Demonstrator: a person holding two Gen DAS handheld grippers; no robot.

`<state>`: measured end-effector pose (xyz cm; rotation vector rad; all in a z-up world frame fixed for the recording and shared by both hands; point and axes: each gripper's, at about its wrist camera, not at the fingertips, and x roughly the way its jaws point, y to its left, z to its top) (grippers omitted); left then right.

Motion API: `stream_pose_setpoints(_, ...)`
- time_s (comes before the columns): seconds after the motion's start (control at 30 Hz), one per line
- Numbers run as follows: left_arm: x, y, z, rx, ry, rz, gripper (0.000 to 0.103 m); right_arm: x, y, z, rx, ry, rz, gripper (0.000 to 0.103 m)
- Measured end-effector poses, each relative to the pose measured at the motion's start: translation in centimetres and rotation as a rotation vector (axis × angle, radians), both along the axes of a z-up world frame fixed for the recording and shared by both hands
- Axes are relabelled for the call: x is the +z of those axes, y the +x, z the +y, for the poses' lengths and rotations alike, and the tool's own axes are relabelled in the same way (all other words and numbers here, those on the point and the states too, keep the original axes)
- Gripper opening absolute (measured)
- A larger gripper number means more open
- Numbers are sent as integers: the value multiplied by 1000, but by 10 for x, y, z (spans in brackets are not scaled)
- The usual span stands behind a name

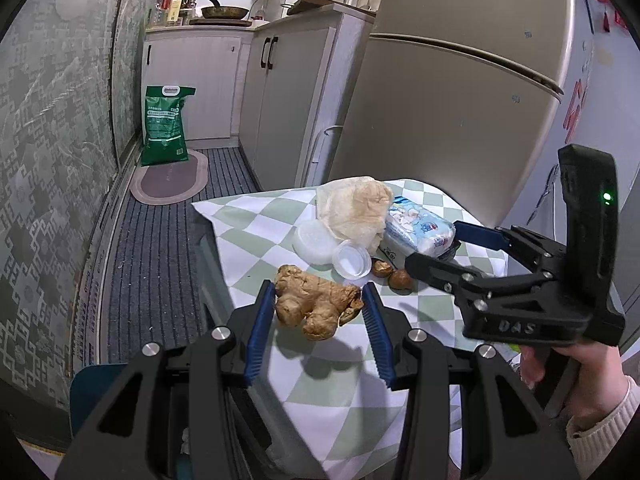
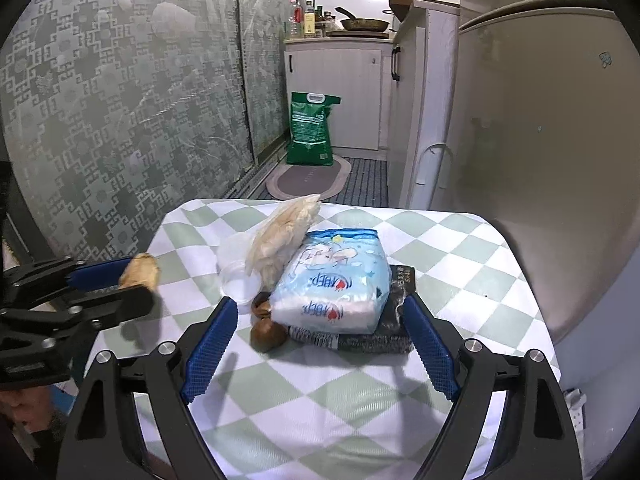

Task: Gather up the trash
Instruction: 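Grasp the ginger root with the left gripper while the right gripper grasps the white diaper pack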

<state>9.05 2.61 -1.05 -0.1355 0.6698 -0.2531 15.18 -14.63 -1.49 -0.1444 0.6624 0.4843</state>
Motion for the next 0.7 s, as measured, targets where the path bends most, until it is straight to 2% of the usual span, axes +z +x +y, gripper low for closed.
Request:
stream_pose_setpoints(0.3,3,-10,18,-1,-15,-14,47,-5,14,10,-35,-30,-14,85)
stream_pose_setpoints(0.37,2,-12,23,4,-15,-15,47,-6,18,12,-48,-50,-16,79)
stream_pose_setpoints(0.6,4,-19,39,27,-31,-22,47,-7,31,15,-83,-90,-13,69)
stream_pose_setpoints(0.63,4,-21,42,31,-33,-24,47,-7,31,16,-86,-93,-11,62)
stream_pose_setpoints(0.7,3,-25,49,40,-39,-26,47,-8,33,18,-88,-97,-1,59)
